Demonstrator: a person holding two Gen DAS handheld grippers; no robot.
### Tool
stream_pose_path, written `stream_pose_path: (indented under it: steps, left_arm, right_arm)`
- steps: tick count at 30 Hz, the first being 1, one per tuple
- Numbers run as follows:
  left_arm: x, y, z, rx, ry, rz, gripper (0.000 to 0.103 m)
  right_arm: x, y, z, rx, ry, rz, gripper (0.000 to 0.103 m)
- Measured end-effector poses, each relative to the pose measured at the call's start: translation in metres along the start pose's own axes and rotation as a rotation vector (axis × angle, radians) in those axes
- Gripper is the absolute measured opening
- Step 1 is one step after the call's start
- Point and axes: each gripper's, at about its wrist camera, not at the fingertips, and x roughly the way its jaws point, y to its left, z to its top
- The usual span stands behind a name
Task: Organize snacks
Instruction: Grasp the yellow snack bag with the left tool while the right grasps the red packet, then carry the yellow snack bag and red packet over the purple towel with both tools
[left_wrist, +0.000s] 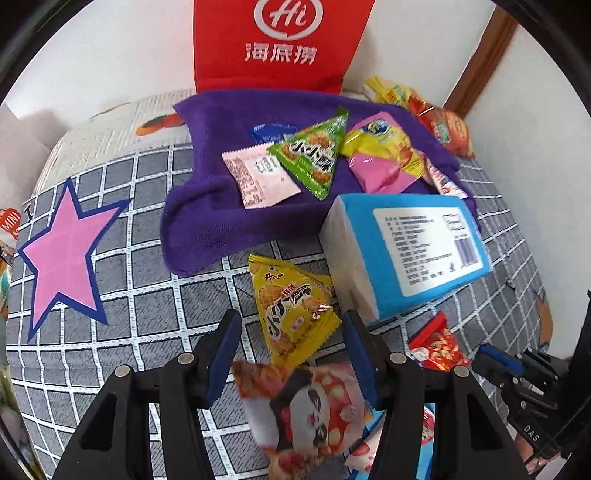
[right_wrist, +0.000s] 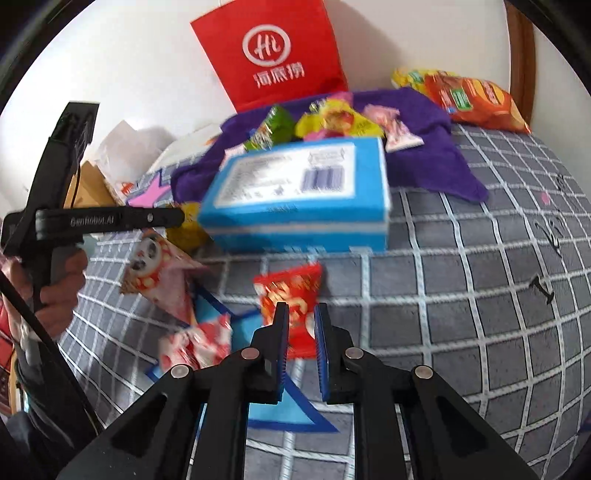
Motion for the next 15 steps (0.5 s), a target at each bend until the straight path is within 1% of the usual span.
stream_pose_path:
  steps: [1, 3, 4, 5, 6, 8, 11, 13, 14, 15]
  left_arm:
    - [0.003, 0.0, 0.001, -0.004, 0.006, 0.006, 0.054]
    - [0.009, -0.001, 0.002, -0.007, 0.016, 0.011, 0.054]
    - [0.011, -0.001, 0.002, -0.006, 0.02, 0.016, 0.054]
    - [0.013, -0.002, 0.003, -0.003, 0.024, 0.025, 0.054]
    - [0.015, -0.002, 0.003, 0.001, 0.026, 0.035, 0.054]
    - [0.018, -0.002, 0.003, 0.006, 0.029, 0.037, 0.054]
    - [0.021, 0.0, 0.004, 0.01, 0.029, 0.027, 0.051]
    - [0.024, 0.001, 0.004, 0.009, 0.033, 0.025, 0.05]
    - [0.025, 0.002, 0.004, 0.008, 0.033, 0.022, 0.046]
    - [0.026, 0.003, 0.003, 0.005, 0.032, 0.015, 0.043]
  right_arm:
    - [0.001, -0.001, -0.001, 0.007, 0.002, 0.003, 0.016]
    - [0.004, -0.001, -0.004, 0.02, 0.009, 0.039, 0.018]
    - [0.005, -0.001, -0.004, 0.024, 0.01, 0.059, 0.03]
    - [0.007, 0.001, -0.003, 0.027, 0.002, 0.075, 0.044]
    - [0.007, 0.003, -0.003, 0.024, -0.007, 0.079, 0.048]
    - [0.013, 0.01, -0.001, -0.003, -0.017, 0.063, 0.05]
    - [0.025, 0.016, 0.0, -0.028, 0.002, 0.033, 0.05]
    - [0.038, 0.02, -0.001, -0.054, 0.011, -0.006, 0.05]
    - [0.039, 0.022, -0.003, -0.082, -0.022, -0.039, 0.047]
    - [0.04, 0.024, -0.004, -0.097, -0.032, -0.06, 0.047]
